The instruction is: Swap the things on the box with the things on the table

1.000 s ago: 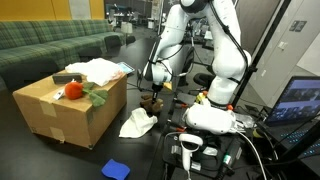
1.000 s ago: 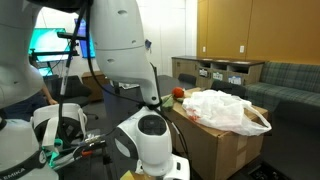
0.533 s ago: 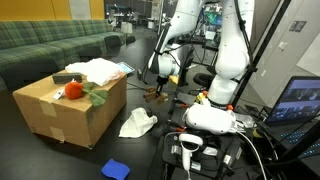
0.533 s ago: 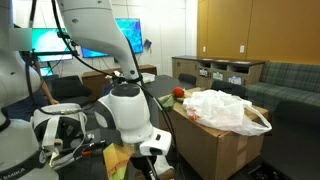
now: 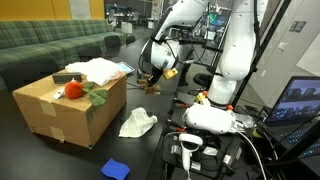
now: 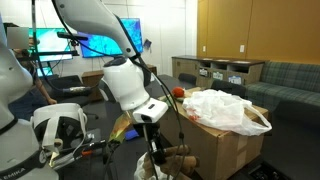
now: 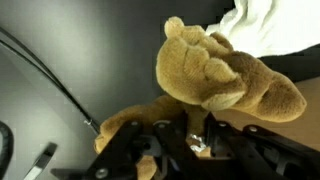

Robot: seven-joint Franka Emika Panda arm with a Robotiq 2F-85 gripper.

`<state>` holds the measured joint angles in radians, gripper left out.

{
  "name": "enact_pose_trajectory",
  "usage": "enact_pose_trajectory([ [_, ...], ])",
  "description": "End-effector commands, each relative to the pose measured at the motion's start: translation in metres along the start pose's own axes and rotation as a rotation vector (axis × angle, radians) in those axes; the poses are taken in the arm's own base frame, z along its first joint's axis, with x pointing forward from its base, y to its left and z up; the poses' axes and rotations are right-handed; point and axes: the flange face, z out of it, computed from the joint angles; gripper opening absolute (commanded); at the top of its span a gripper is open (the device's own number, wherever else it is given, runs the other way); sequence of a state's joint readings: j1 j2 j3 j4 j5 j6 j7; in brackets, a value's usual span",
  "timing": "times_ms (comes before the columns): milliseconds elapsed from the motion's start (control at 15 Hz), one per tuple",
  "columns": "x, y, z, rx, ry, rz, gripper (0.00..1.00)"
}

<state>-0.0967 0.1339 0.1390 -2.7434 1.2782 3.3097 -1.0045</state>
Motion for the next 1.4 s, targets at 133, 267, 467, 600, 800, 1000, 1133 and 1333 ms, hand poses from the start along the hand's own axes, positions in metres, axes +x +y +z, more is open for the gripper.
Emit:
enact_pose_trajectory([
  [133,0.015,-0.021,-0.049,-0.078,0.162,0.122,0.03],
  [267,0.021,-0.031,-0.060,-0.084,0.195,0.115,0.03],
  [467,0.034,-0.049,-0.078,-0.071,0.247,0.102,0.03],
  [600,0.046,-0.061,-0.092,-0.050,0.286,0.093,0.03],
  [800,0.065,-0.078,-0.112,-0.019,0.337,0.082,0.03],
  [1000,0.079,-0.095,-0.124,0.014,0.360,0.049,0.03],
  [1133,0.084,-0.106,-0.131,0.028,0.369,-0.011,0.03],
  [1333,0.083,-0.124,-0.134,-0.005,0.361,-0.189,0.03],
])
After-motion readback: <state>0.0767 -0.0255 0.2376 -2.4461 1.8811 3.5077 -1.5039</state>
